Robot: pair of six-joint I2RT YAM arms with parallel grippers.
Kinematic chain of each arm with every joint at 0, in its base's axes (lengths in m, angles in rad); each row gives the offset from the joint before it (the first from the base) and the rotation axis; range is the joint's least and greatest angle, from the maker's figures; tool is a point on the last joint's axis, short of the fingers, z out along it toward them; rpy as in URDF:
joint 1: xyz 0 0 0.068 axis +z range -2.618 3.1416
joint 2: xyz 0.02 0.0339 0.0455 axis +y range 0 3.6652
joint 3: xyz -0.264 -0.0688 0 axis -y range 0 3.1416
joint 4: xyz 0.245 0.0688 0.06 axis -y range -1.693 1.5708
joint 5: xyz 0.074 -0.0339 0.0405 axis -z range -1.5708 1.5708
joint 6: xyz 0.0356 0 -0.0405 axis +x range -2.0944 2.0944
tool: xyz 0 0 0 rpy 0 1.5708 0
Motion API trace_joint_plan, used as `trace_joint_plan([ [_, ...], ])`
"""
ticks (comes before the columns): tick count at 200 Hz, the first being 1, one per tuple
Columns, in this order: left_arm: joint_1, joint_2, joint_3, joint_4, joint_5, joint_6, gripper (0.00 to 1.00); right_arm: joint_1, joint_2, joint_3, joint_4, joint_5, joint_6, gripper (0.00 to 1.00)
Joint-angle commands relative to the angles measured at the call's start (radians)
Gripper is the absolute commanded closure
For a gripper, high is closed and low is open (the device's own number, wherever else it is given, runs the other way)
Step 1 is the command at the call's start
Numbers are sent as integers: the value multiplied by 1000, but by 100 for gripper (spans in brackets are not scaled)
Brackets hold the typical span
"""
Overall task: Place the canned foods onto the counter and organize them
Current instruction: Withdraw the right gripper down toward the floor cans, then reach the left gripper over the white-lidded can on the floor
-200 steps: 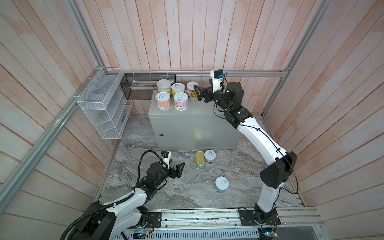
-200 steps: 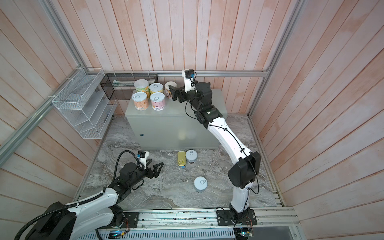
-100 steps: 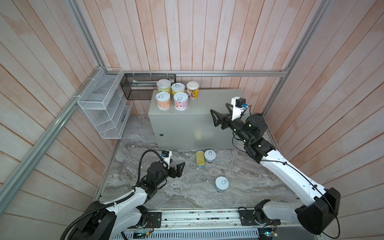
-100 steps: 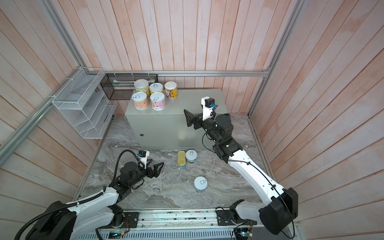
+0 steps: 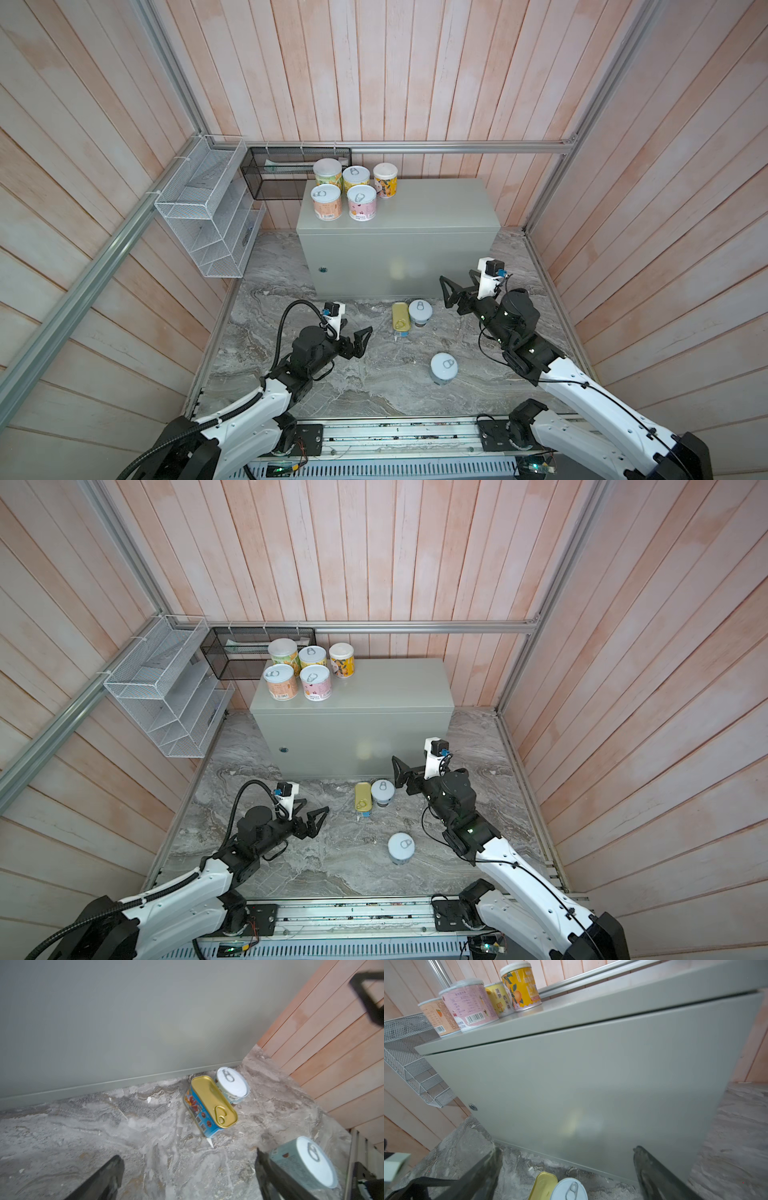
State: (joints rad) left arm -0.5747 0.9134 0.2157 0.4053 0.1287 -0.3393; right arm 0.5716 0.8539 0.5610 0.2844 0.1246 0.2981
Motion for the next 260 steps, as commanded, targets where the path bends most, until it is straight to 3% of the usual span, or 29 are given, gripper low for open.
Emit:
trace_joint_plan([
  [1, -60, -75, 45, -130, -120, -35, 0, 5, -49, -55, 15, 67, 44, 2],
  [43, -178, -57, 150, -280, -209, -119, 0, 4, -105, -179, 59, 138, 97, 2],
  [99, -426, 85, 412, -553, -357, -183, 0, 3, -253, -341, 63, 178, 142, 2],
  [142, -481, 217, 559, -660, -303, -182, 0, 2, -371, -436, 47, 160, 159, 2],
  [190, -586, 413, 669, -635, -275, -91, 3, -3, -511, -490, -46, 140, 177, 2],
  [224, -614, 532, 742, -642, -265, -40, 2, -5, -621, -513, -147, 97, 211, 2],
  [260, -616, 605, 772, -620, -249, -15, 0, -8, -726, -513, -279, 166, 244, 2],
])
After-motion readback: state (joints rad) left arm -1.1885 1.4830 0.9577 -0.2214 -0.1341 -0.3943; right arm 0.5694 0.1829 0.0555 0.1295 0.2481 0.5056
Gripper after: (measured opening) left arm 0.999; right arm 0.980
